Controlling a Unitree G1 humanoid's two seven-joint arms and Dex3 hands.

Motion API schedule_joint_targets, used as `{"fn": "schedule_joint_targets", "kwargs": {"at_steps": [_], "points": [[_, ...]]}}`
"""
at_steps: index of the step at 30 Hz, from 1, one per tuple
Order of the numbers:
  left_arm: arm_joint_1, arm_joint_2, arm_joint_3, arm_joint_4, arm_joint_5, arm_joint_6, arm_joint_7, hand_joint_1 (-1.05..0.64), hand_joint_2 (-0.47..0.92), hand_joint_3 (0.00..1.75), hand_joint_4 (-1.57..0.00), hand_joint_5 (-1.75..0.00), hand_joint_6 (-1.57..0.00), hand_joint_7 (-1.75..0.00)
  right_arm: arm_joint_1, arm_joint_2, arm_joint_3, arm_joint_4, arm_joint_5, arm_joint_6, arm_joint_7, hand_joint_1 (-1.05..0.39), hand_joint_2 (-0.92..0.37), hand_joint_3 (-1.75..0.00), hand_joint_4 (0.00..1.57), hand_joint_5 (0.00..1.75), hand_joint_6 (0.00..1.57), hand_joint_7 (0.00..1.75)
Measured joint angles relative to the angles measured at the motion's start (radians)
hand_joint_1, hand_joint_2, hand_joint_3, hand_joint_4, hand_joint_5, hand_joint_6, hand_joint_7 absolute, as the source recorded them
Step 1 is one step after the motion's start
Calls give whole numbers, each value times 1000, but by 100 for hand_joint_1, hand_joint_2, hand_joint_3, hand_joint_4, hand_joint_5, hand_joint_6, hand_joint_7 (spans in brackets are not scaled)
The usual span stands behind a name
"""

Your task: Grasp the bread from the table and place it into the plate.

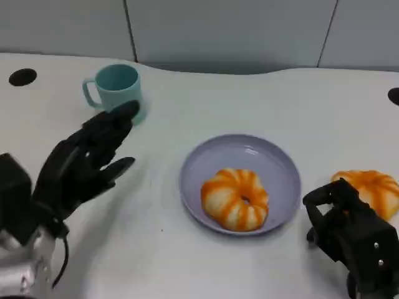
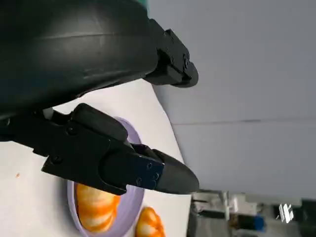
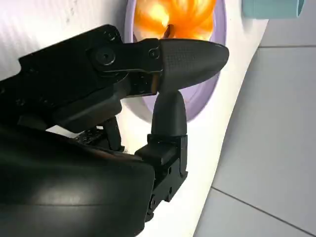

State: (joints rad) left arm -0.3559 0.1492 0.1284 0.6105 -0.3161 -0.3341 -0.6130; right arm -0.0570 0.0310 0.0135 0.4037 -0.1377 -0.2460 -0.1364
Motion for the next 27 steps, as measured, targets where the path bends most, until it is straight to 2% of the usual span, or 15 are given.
{"fn": "schedule_joint_targets", "kwargs": {"at_steps": [1, 2, 3, 5, 6, 8, 9, 11, 14, 21, 27], "points": [[44, -2, 8, -53, -3, 21, 17, -48, 92, 10, -34, -140, -60, -33, 1, 0, 0, -2, 1, 0, 3, -26, -92, -48, 60, 175, 39, 162], [97, -10, 17, -104, -3, 32, 48, -45, 92, 10, -33, -148, -53, -51, 3, 0, 0, -4, 2, 0, 5, -26, -92, -48, 60, 175, 39, 162], [147, -23, 22, -144, -2, 41, 77, -43, 92, 10, -29, -161, -41, -88, 5, 0, -3, -5, 4, 0, 6, -25, -92, -47, 63, 175, 40, 162], [228, -44, 22, -184, 8, 48, 118, -41, 92, 9, -29, -171, -31, -125, 6, 0, -5, -5, 5, -2, 8, -25, -92, -47, 66, 175, 40, 163], [258, -50, 21, -195, 16, 51, 136, -38, 92, 8, -40, -173, -31, -146, 5, -1, -5, -5, 4, -4, 8, -24, -92, -47, 68, 175, 41, 164], [301, -54, 16, -212, 47, 60, 172, -34, 92, 7, -54, -174, -32, -165, 5, -1, -4, -5, -2, -9, 6, -24, -92, -47, 69, 175, 41, 164], [315, -54, 13, -215, 57, 67, 185, -31, 92, 7, -62, -174, -37, -171, 5, -3, -4, -4, -4, -13, 4, -24, -92, -47, 69, 175, 40, 164], [331, -54, 7, -216, 85, 76, 203, -26, 91, 6, -67, -175, -41, -174, 4, -9, -4, 1, -10, -27, 0, -24, -92, -48, 68, 175, 40, 164], [339, -57, -6, -216, 114, 77, 228, -19, 92, 6, -65, -175, -45, -175, 4, -18, -5, 6, -13, -29, -7, -23, -92, -47, 67, 175, 39, 164], [366, -57, -28, -206, 160, 105, 254, -20, 92, 9, -69, -175, -46, -175, -11, -22, -17, 28, -9, -32, -10, -24, -92, -48, 67, 175, 38, 163], [333, -58, -23, -151, 157, 90, 254, -20, 92, 10, -65, -175, -45, -175, -26, -36, -31, 57, -8, -47, -10, -27, -92, -48, 67, 175, 38, 163]]}}
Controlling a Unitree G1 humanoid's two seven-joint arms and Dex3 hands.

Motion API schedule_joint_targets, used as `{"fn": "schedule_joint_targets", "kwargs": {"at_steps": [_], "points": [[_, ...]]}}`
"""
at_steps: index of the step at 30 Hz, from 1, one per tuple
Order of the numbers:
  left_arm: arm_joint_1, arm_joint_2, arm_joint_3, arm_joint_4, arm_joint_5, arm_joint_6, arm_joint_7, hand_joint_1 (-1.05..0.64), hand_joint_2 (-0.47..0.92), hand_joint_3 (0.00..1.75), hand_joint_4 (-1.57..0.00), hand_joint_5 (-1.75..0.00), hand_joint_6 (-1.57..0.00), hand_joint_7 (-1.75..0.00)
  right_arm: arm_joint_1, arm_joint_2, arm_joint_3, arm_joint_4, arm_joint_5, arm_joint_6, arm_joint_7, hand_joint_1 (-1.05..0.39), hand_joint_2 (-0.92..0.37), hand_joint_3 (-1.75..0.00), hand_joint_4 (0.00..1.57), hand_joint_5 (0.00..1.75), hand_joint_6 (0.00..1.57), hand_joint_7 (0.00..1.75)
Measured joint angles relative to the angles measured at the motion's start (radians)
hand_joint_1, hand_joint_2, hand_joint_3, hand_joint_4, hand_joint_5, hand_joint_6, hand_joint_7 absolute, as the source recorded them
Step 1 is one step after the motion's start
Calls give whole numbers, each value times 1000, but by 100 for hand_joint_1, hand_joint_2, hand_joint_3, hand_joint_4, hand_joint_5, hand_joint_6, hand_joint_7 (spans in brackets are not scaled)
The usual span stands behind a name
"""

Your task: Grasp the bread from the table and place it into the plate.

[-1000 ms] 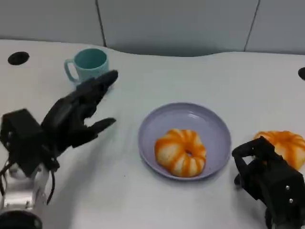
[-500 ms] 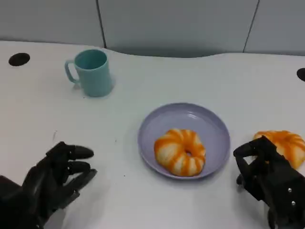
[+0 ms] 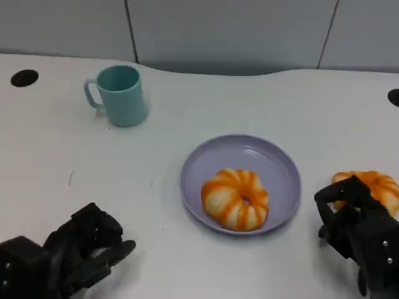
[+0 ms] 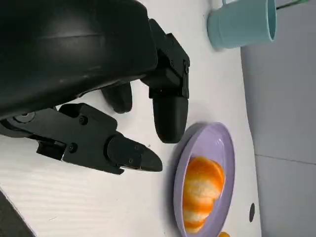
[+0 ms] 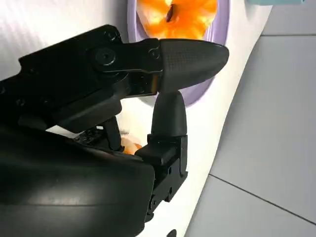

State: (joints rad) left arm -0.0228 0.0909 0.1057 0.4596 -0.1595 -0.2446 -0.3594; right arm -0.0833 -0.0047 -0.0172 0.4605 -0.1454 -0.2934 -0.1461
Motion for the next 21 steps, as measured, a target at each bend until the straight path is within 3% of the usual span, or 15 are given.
{"fn": "schedule_joint_targets", "kwargs": {"at_steps": [8, 21], "points": [[-48, -2, 10, 72, -6, -34, 0, -23, 90, 9, -66, -175, -45, -175, -51, -4, -18, 80, 24, -34, 2, -25, -92, -44, 63, 175, 39, 161], [-67, 1, 17, 106, -6, -51, 0, -24, 90, 8, -71, -175, -49, -175, -56, -3, -19, 84, 23, -34, -1, -25, -92, -44, 68, 175, 40, 159]]}}
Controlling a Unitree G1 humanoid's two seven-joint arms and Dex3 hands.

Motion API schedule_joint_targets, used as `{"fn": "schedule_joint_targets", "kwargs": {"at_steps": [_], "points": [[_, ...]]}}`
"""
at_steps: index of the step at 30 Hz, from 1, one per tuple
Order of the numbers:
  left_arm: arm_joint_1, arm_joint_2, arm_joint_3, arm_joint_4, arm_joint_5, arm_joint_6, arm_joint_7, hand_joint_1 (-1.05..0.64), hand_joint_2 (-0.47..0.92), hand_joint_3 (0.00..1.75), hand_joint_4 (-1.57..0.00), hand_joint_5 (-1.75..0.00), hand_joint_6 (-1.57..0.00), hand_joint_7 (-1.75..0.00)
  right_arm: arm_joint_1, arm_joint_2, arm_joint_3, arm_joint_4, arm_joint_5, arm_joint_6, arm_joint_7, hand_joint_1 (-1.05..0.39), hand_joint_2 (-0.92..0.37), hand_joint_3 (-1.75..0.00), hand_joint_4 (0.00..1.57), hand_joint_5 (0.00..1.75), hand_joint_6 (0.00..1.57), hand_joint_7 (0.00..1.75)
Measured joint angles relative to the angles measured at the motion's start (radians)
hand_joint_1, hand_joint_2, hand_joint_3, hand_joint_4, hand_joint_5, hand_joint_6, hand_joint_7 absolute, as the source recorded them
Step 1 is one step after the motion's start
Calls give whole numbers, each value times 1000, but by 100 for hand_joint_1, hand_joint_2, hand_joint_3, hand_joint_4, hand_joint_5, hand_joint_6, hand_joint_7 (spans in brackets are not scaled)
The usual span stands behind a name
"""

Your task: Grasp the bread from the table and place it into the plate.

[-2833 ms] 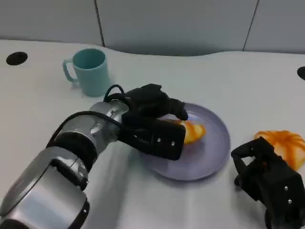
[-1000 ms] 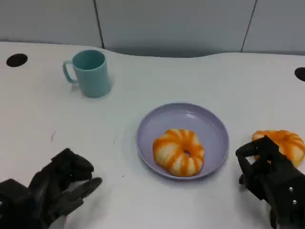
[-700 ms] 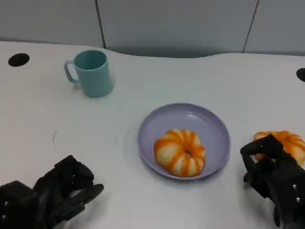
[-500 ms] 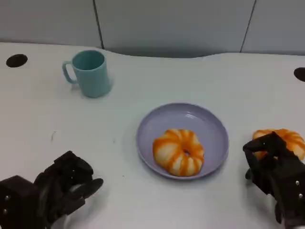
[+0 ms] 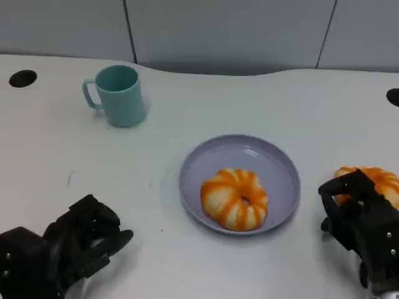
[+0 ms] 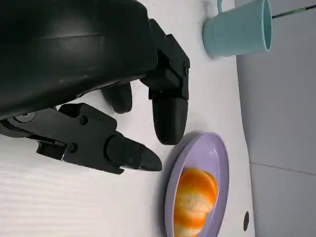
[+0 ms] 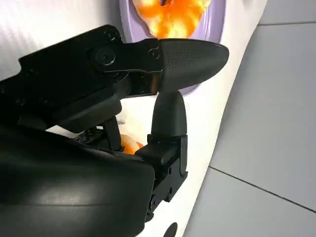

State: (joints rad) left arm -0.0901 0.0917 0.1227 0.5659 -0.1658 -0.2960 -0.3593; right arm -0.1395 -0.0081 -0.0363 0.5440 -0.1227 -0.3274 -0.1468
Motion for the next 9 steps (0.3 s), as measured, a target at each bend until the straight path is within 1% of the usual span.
{"fn": "schedule_joint_targets", "kwargs": {"at_steps": [9], "points": [[0, 1, 3, 3, 0, -2, 0, -24, 90, 8, -70, -175, -48, -175, 0, 0, 2, 20, -9, -15, -2, -23, -92, -44, 67, 175, 39, 157]]}}
